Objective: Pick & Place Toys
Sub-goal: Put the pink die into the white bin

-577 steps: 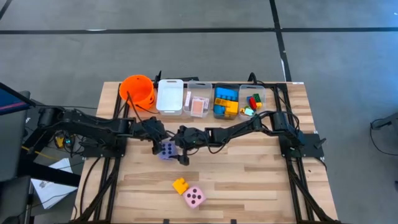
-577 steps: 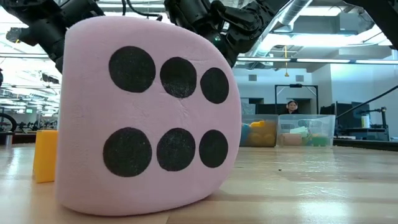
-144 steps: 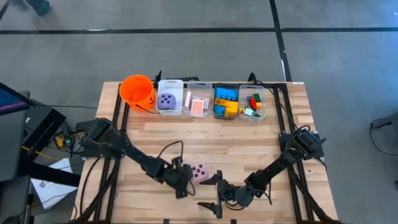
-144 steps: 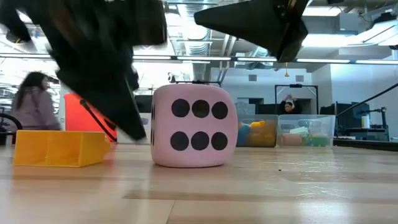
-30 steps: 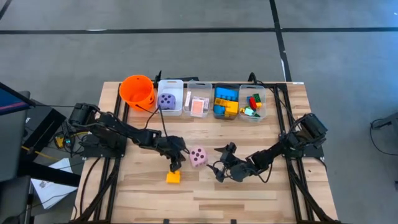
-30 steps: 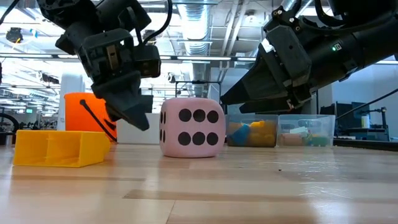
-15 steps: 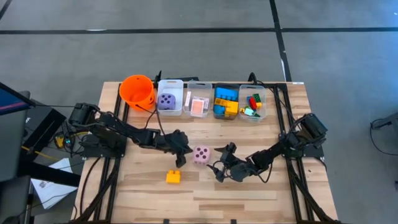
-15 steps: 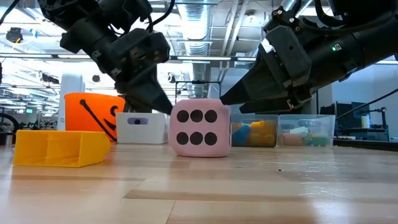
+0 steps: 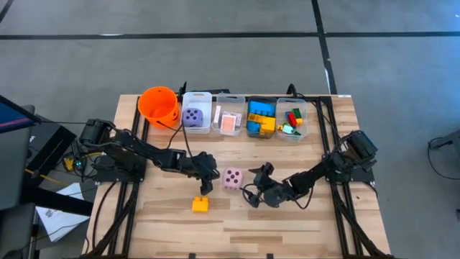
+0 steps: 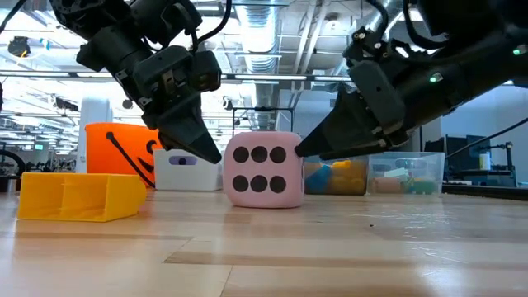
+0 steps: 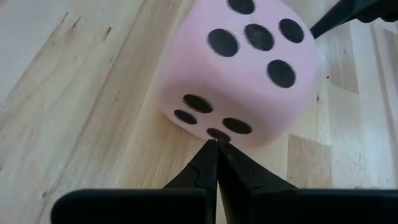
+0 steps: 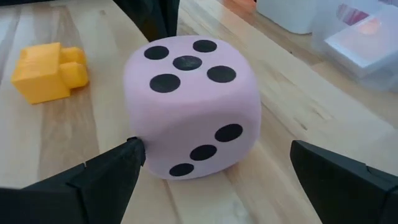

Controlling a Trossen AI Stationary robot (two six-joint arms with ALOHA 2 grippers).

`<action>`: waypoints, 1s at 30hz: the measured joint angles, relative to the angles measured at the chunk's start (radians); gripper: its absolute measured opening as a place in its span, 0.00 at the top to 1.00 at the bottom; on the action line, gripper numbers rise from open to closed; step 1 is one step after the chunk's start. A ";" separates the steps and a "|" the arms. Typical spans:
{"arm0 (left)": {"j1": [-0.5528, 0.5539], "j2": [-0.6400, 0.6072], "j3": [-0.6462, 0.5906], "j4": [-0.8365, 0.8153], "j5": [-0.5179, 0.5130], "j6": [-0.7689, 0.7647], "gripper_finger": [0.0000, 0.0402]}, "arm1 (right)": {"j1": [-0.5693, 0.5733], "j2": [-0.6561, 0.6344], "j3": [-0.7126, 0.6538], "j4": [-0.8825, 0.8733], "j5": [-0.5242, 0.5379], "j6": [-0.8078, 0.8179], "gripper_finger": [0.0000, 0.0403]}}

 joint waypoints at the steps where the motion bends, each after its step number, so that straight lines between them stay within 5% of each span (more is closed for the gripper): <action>1: -0.001 0.000 0.000 0.000 0.000 0.000 1.00 | -0.009 0.000 0.000 0.006 -0.012 -0.013 0.01; 14: -0.002 0.000 0.000 -0.003 0.000 0.001 1.00 | -0.109 0.000 0.000 0.108 -0.261 -0.115 0.01; 30: -0.002 0.000 0.000 0.050 -0.002 0.035 1.00 | -0.143 0.000 0.000 0.146 -0.321 -0.145 0.01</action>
